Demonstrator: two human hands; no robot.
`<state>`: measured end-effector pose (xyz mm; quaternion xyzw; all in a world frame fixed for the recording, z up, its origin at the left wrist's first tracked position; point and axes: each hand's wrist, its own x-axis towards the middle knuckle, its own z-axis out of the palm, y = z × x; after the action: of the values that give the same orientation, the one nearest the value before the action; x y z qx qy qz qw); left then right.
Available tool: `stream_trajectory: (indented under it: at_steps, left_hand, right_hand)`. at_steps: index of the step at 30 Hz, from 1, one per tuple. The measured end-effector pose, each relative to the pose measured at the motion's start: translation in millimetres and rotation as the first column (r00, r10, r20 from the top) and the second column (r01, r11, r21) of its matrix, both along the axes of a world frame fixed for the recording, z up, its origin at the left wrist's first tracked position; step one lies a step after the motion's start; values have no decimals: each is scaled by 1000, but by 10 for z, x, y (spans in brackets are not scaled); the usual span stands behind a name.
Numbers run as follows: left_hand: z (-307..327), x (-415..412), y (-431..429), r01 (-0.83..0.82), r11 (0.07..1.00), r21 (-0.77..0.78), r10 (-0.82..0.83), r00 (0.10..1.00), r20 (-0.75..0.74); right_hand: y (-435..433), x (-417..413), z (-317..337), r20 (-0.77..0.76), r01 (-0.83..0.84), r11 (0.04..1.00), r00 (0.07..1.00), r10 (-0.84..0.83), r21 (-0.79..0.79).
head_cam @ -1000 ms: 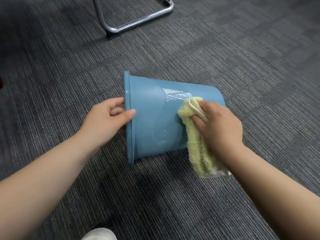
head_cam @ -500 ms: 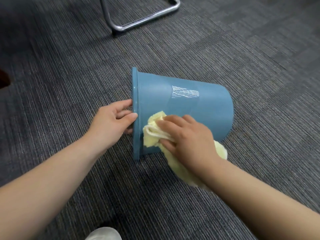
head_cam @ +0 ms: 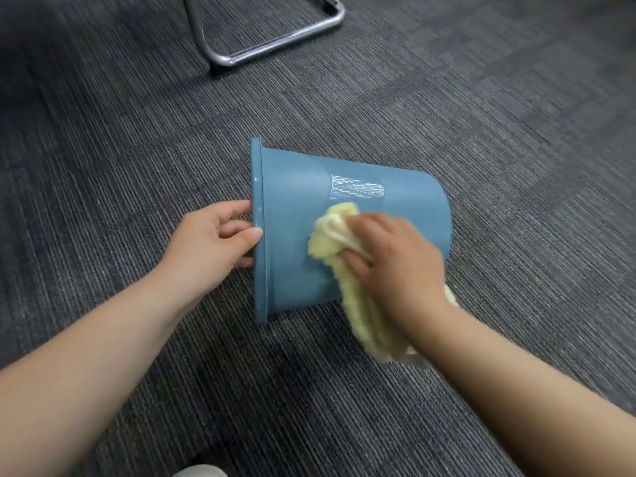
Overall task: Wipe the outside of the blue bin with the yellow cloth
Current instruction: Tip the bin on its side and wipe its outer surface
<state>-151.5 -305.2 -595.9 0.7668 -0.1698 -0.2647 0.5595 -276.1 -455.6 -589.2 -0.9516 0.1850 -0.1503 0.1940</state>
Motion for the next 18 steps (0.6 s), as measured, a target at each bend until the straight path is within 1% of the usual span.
stream_trajectory:
  at_steps: [2,3,4,5,8,9,10,12,15,16,18]
  left_hand:
    - [11,20,-8,-2,1000,-1,2,1000,-10]
    - [12,26,-8,-3,1000,-4,3,1000,-18]
    - [10,27,-8,-4,1000,-5,4,1000,-26]
    - [11,26,-6,-6,1000,-3,6,999,-32]
    - [12,17,0,-18,1000,-2,18,999,-42]
    - [13,14,5,-18,1000,2,18,999,-43]
    - [13,9,6,-18,1000,5,18,999,-44]
    - [17,4,7,-19,1000,9,20,999,-49]
    - [31,5,4,-30,999,12,30,998,-57]
    - [34,4,0,-32,999,12,33,998,-59]
    - [37,6,-15,-40,999,13,41,997,-63]
  right_hand:
    - [-246,-47,-56,-18,190,982,982,-190,-1]
    - [-308,-60,-73,-28,244,970,969,-245,-19]
    - [-308,-61,-81,-31,256,966,966,-257,-41]
    - [-263,-59,-85,-27,232,971,972,-234,-49]
    - [-50,-77,-106,19,51,998,999,-50,-34]
    - [-34,-99,-105,26,25,998,999,-23,-50]
    - [-82,-124,-108,26,34,997,999,-32,-63]
    - [-302,-195,-144,7,146,988,989,-146,-42]
    - [-675,-328,-211,-40,360,933,932,-360,-6]
    - [-739,-349,-216,-42,402,916,915,-401,3]
    - [-736,-352,-222,-42,413,911,910,-412,15]
